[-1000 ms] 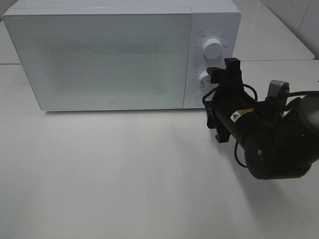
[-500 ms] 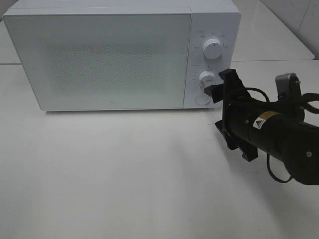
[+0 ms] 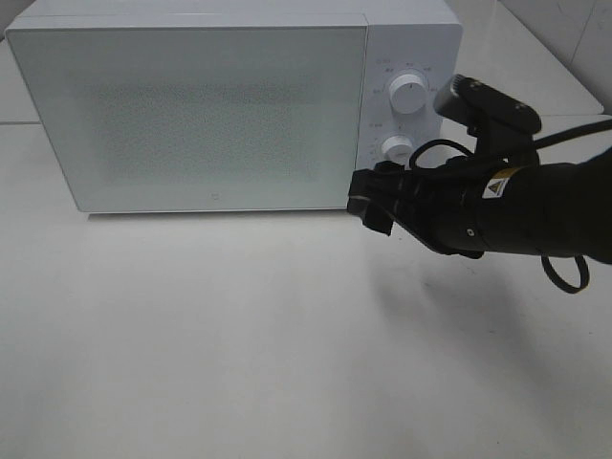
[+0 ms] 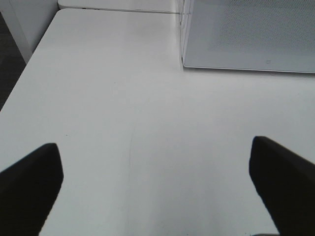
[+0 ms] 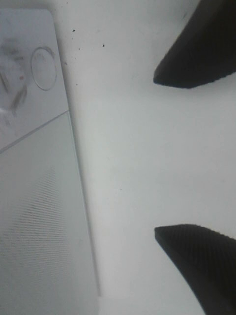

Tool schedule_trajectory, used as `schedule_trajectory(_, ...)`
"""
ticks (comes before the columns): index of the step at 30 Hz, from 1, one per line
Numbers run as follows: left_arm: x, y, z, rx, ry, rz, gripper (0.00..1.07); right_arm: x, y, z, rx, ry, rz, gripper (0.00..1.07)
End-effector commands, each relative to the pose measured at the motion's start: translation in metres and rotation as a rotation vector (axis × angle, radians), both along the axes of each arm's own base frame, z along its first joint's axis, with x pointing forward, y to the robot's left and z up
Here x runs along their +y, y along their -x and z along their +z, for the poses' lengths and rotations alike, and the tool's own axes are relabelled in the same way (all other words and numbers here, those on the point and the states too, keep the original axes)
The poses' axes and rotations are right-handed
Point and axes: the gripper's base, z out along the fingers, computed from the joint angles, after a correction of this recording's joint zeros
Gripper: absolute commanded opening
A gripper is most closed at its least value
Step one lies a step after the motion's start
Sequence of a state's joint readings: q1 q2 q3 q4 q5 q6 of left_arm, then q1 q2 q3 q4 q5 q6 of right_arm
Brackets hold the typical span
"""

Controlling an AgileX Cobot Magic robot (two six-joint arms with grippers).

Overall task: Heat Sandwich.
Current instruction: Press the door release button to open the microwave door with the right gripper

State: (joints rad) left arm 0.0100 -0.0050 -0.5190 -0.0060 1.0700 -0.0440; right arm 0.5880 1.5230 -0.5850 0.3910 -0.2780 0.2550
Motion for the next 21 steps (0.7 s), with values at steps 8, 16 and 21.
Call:
schedule_trajectory(8, -0.001, 0.004, -0.001, -0.021, 0.004, -0.005, 0.98, 0.01, 0.005, 0.014, 0.122, 0.367, 0.477, 0.75)
schedule_trajectory(16, -0.001, 0.004, -0.001, -0.021, 0.004, -0.005, 0.98, 0.009, 0.007, 0.031, 0.281, 0.498, 0.601, 0.75)
schedule_trajectory(21, -0.001, 0.004, -0.001, -0.021, 0.004, -0.005, 0.98, 0.007, 0.009, 0.039, 0.359, 0.54, 0.637, 0.75)
